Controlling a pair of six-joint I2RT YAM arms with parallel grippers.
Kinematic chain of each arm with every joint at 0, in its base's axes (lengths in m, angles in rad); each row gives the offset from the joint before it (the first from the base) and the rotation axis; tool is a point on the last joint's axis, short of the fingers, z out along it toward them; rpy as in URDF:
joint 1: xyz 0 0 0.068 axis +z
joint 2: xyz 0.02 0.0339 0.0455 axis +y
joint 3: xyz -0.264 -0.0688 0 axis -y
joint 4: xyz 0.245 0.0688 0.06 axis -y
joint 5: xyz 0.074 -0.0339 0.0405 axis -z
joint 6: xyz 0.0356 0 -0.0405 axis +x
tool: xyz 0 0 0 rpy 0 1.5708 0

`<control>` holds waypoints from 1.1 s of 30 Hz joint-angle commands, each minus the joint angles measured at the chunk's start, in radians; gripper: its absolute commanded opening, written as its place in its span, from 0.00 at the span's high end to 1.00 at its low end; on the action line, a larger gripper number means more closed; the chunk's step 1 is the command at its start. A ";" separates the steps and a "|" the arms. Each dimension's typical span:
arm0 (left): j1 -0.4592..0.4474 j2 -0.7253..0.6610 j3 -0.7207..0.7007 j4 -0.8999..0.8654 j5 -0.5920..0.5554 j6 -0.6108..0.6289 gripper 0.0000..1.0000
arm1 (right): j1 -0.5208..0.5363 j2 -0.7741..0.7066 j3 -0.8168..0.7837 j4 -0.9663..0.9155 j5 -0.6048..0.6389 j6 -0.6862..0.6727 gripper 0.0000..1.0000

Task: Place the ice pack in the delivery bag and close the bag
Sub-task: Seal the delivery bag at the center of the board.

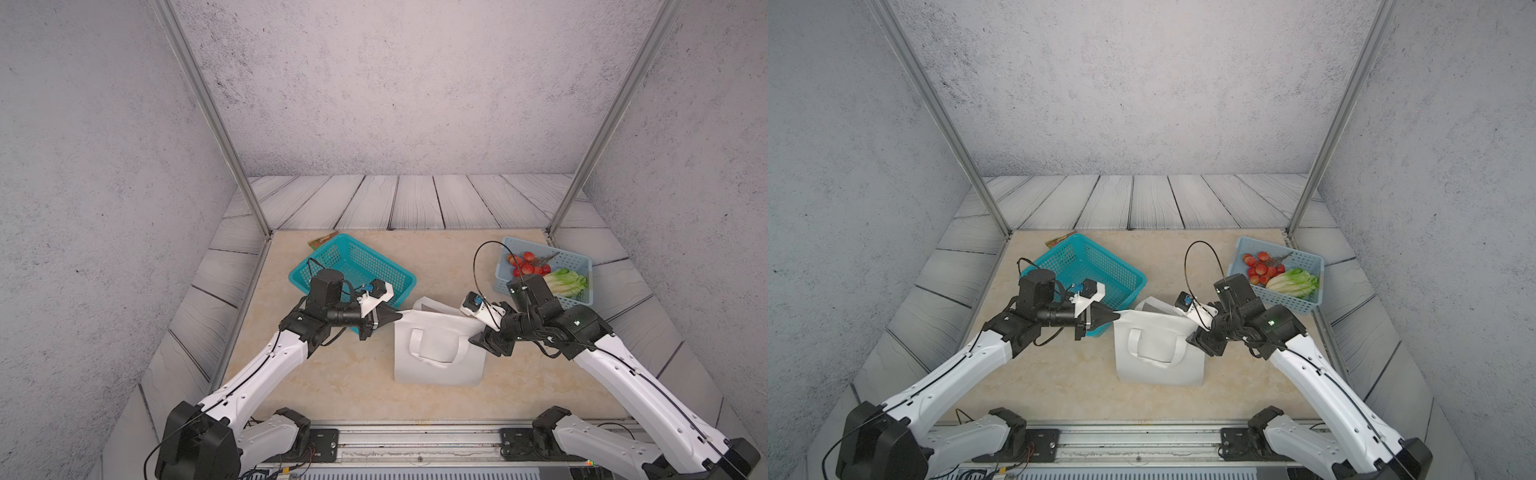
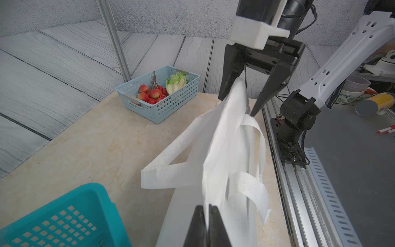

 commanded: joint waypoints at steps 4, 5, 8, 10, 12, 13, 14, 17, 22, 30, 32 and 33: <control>0.007 -0.021 -0.027 -0.012 -0.049 0.002 1.00 | -0.031 0.043 0.017 -0.035 0.019 -0.011 1.00; 0.007 -0.027 -0.027 -0.014 -0.057 0.002 1.00 | -0.032 0.040 0.018 -0.028 0.012 -0.011 1.00; 0.007 -0.052 -0.027 -0.022 -0.094 -0.006 1.00 | -0.035 0.018 0.004 0.014 0.003 0.007 1.00; 0.007 -0.077 -0.026 -0.025 -0.124 -0.024 0.74 | -0.043 0.002 -0.007 0.047 0.004 0.038 1.00; 0.008 -0.113 -0.019 -0.038 -0.150 -0.039 0.38 | -0.047 -0.027 -0.025 0.101 0.033 0.093 0.42; 0.007 -0.138 -0.014 -0.047 -0.174 -0.055 0.30 | -0.048 -0.051 -0.036 0.124 0.042 0.111 0.27; 0.007 -0.160 -0.005 -0.062 -0.217 -0.069 0.23 | -0.052 -0.079 -0.050 0.159 0.055 0.128 0.21; 0.007 -0.271 0.016 -0.088 -0.446 -0.148 0.18 | -0.078 -0.227 -0.123 0.325 0.222 0.256 0.09; 0.007 -0.455 0.019 -0.103 -0.895 -0.346 0.07 | -0.201 -0.448 -0.282 0.669 0.537 0.534 0.01; 0.007 -0.712 -0.195 -0.297 -1.282 -0.487 0.00 | -0.583 -0.168 -0.513 0.911 0.616 0.828 0.01; 0.007 -0.767 -0.237 -0.349 -1.331 -0.517 0.00 | -0.590 -0.040 -0.603 1.132 0.621 0.746 0.01; 0.007 -0.789 -0.259 -0.358 -1.349 -0.529 0.00 | -0.590 0.044 -0.621 1.220 0.602 0.721 0.01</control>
